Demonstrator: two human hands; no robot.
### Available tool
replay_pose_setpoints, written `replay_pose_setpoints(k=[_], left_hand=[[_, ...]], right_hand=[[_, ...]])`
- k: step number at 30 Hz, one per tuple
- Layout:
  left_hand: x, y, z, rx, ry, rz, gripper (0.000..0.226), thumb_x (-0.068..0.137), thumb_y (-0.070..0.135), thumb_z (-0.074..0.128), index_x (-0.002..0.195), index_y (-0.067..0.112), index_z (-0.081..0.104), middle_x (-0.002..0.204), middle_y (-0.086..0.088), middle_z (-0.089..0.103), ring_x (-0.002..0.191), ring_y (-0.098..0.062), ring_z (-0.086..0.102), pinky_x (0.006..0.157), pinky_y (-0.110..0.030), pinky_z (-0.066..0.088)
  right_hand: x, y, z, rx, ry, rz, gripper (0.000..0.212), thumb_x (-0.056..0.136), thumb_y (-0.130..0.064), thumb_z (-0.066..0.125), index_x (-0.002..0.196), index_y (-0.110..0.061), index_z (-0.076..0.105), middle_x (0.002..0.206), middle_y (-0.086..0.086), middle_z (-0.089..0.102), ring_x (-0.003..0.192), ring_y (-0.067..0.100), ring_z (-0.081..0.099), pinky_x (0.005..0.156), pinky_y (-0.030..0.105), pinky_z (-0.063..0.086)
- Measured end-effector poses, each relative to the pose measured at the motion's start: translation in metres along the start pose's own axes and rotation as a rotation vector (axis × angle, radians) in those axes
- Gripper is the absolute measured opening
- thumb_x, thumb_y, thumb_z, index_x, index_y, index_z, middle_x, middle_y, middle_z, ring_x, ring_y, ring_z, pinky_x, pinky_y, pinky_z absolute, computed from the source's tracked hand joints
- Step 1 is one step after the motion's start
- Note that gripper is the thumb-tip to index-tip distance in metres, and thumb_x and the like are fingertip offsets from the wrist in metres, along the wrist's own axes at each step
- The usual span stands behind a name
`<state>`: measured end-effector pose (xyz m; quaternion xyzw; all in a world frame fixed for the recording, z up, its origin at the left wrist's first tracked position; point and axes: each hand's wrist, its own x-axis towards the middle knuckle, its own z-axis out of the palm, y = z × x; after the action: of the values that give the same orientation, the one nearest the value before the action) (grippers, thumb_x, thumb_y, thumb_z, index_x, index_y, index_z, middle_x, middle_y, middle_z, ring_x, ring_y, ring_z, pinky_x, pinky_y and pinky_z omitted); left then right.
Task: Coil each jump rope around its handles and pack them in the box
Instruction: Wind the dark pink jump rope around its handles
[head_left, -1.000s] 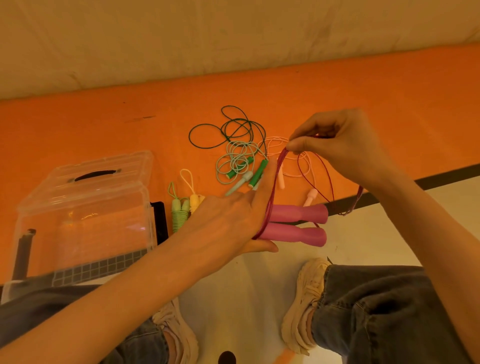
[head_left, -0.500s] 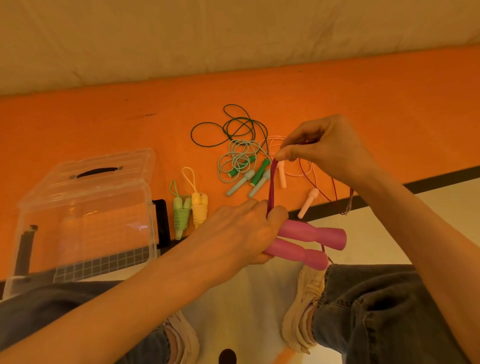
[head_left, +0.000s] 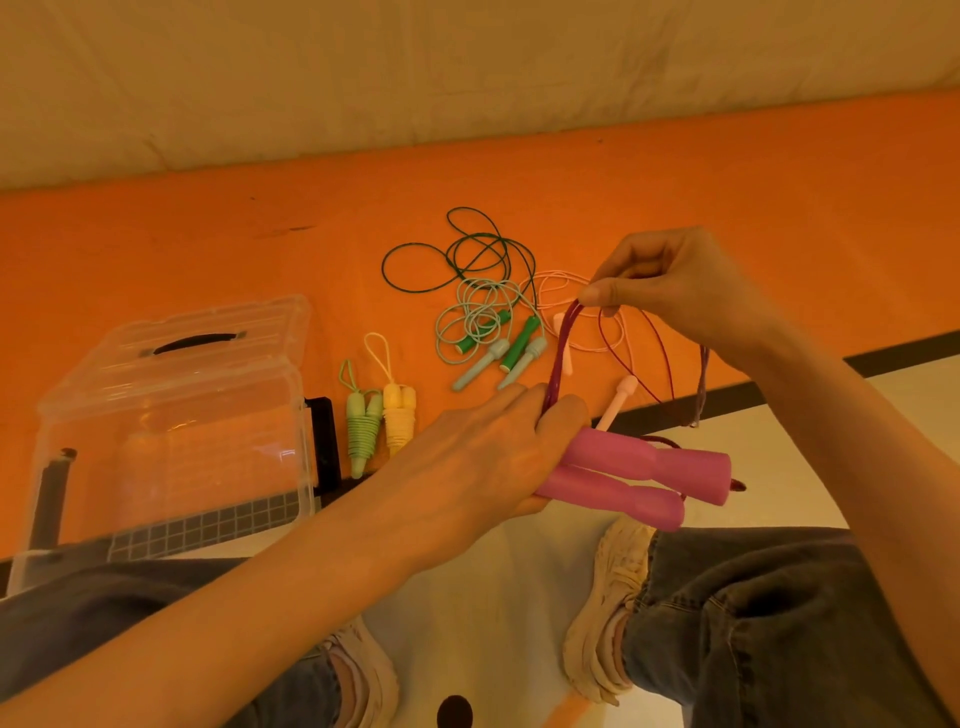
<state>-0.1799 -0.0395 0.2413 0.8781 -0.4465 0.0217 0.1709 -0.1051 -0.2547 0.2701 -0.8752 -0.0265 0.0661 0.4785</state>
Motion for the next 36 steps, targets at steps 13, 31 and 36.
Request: replay_pose_setpoints(k=[13, 31, 36], left_hand=[[0.0, -0.007, -0.01, -0.096, 0.022, -0.099, 0.054, 0.072, 0.03, 0.077, 0.112, 0.022, 0.041, 0.108, 0.001, 0.046, 0.082, -0.008, 0.036, 0.049, -0.027, 0.04], [0.011, 0.006, -0.028, -0.208, 0.199, 0.014, 0.045, 0.084, 0.023, 0.07, 0.119, 0.024, 0.04, 0.115, 0.009, 0.038, 0.082, -0.001, 0.047, 0.053, -0.013, 0.043], [0.008, -0.003, -0.03, -0.263, 0.335, -0.062, 0.055, 0.071, 0.023, 0.078, 0.113, 0.021, 0.042, 0.119, 0.001, 0.034, 0.095, -0.007, 0.043, 0.061, -0.028, 0.052]], right_hand=[[0.001, 0.011, -0.013, -0.023, 0.064, 0.064, 0.021, 0.078, -0.031, 0.069, 0.088, -0.012, 0.069, 0.07, 0.001, 0.066, 0.056, -0.006, 0.056, 0.053, 0.004, 0.042], [0.0, 0.005, -0.008, 0.082, 0.019, 0.014, 0.017, 0.085, -0.013, 0.065, 0.097, -0.001, 0.066, 0.08, 0.003, 0.066, 0.063, -0.008, 0.06, 0.058, 0.003, 0.042], [0.001, 0.006, -0.007, 0.153, -0.016, 0.014, 0.014, 0.078, -0.018, 0.071, 0.086, -0.008, 0.067, 0.073, -0.003, 0.069, 0.064, -0.003, 0.062, 0.062, 0.011, 0.046]])
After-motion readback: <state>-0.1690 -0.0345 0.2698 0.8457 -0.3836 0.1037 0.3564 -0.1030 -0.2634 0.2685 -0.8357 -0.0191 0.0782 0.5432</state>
